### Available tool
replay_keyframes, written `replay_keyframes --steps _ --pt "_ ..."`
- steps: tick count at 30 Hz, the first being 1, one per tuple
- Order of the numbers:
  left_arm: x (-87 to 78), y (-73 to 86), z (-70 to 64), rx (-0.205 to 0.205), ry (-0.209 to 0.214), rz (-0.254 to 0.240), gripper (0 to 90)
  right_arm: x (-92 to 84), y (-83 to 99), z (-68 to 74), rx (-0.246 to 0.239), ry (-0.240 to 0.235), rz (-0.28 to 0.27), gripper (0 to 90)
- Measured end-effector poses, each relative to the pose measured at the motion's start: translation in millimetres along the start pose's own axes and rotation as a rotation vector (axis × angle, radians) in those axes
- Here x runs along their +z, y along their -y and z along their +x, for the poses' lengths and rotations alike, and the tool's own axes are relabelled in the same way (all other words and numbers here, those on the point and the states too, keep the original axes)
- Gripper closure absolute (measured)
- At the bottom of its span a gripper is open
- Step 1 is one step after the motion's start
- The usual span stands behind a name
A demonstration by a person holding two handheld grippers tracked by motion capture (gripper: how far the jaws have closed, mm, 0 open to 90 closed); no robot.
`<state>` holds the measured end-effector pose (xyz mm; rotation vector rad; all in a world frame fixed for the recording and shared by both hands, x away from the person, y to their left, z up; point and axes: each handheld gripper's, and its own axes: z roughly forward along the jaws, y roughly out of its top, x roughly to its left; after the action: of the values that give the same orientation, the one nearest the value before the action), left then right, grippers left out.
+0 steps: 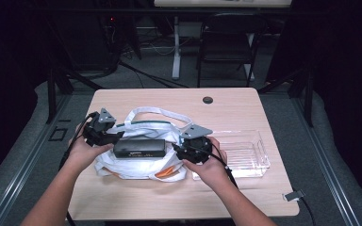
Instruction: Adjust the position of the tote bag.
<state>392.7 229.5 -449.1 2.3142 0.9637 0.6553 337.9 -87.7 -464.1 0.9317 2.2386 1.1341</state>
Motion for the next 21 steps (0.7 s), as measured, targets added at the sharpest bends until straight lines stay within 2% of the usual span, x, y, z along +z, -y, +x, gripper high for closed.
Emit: replay_keyframes --steps 4,8,10,13,15,21 --pt "1.0 -3.5 -1.7 0.003 0.013 -0.001 50.0 -9.3 8.0 -0.5 0.011 0.006 -0.026 47.7" --pt "3.9 -4.4 -4.0 0.026 0.020 0.014 49.5 -17.2 19.4 -1.1 -0.006 0.017 -0.030 48.0" --pt "5.6 -4.6 -4.5 0.021 0.015 0.026 48.0 -21.9 27.0 -3.3 0.011 0.008 -0.028 47.9" --pt "6.1 -5.0 -4.7 0.017 0.008 0.032 46.8 -25.1 31.3 -4.7 0.010 0.012 -0.027 47.8" --pt "6.1 -5.5 -4.3 0.000 0.017 0.048 45.9 -29.4 35.8 -6.4 0.009 0.008 -0.027 46.5" --pt "5.4 -5.4 -2.7 -0.005 0.025 0.069 47.4 -35.2 42.3 -10.4 0.018 0.021 -0.034 46.2"
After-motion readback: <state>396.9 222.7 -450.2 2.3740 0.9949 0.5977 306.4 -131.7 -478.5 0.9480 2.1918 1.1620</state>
